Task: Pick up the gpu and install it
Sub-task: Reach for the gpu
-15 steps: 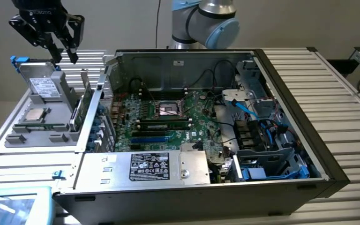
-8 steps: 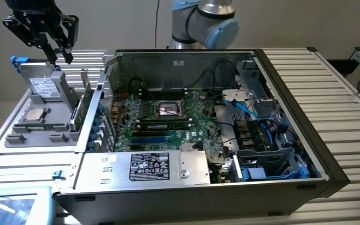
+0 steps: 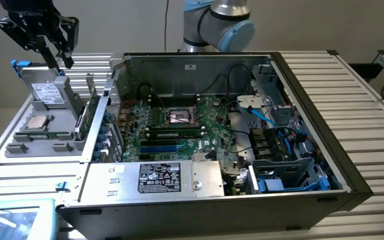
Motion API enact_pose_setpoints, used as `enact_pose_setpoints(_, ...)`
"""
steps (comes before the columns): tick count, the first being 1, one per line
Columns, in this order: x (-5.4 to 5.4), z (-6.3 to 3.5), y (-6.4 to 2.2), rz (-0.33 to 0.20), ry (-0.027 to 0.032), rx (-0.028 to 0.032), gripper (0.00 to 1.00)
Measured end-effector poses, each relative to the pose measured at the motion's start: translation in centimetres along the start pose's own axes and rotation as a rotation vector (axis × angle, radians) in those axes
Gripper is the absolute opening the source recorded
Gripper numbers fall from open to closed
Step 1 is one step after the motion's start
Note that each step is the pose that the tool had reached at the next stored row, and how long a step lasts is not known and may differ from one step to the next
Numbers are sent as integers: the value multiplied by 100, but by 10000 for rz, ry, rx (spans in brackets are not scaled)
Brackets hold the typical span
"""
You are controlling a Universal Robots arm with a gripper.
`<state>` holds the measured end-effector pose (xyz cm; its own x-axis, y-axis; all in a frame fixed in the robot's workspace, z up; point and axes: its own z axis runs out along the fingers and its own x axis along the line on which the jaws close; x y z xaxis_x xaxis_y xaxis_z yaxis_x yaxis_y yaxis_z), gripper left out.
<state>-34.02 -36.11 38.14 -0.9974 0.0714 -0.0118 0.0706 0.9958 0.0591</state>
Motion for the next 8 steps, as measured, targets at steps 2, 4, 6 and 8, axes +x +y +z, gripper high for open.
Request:
enact_pose_setpoints(2,-2,19,-29,1,14,-1,44)
enact_pose_setpoints(4,-4,52,-63,1,21,-1,44)
enact_pose_setpoints(6,-4,82,-75,2,22,-13,44)
enact_pose_setpoints(8,-4,81,-75,3,26,-24,44)
